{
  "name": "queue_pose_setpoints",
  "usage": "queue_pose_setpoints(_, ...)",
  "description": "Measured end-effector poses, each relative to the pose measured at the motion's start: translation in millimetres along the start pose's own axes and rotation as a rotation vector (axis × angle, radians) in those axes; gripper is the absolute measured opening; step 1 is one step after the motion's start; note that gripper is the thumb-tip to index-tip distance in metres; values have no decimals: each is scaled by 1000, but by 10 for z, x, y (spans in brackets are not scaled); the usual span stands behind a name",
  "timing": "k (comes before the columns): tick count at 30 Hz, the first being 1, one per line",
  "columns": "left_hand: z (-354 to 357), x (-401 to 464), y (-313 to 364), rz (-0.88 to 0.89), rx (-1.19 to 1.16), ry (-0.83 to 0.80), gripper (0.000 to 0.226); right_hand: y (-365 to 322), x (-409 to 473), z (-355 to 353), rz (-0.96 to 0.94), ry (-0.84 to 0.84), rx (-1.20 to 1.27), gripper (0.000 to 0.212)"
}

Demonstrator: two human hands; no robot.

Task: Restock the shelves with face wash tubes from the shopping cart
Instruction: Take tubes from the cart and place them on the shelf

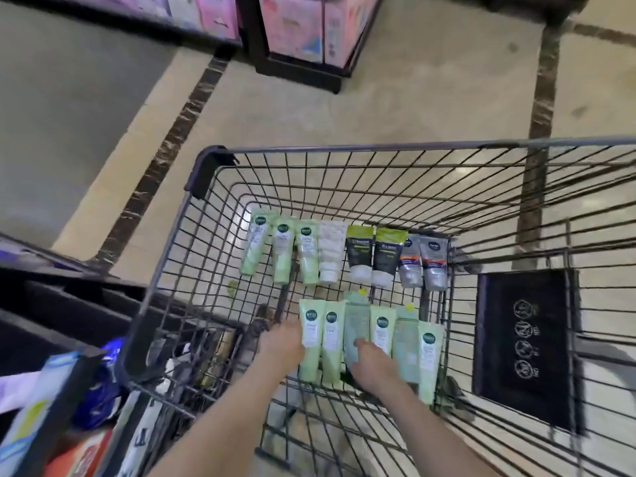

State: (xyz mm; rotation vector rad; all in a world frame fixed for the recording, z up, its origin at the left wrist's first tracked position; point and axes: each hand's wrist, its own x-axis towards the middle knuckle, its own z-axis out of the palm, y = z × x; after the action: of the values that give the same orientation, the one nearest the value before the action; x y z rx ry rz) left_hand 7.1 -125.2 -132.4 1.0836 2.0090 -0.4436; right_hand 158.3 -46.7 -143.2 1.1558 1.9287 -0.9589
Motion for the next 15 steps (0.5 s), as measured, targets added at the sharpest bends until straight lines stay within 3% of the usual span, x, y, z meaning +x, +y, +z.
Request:
queue_pose_setpoints(7, 281, 461, 111, -124, -301, -130, 43, -7, 423, 259, 84, -86, 238, 37)
queue_pose_setpoints(11, 425, 583, 146, -246, -438, -177, 56, -48, 545, 352, 148, -40, 367, 34)
queue_pose_setpoints(15, 509, 616, 166, -341, -556, -178, 72, -97, 592, 374, 180, 41, 336, 30)
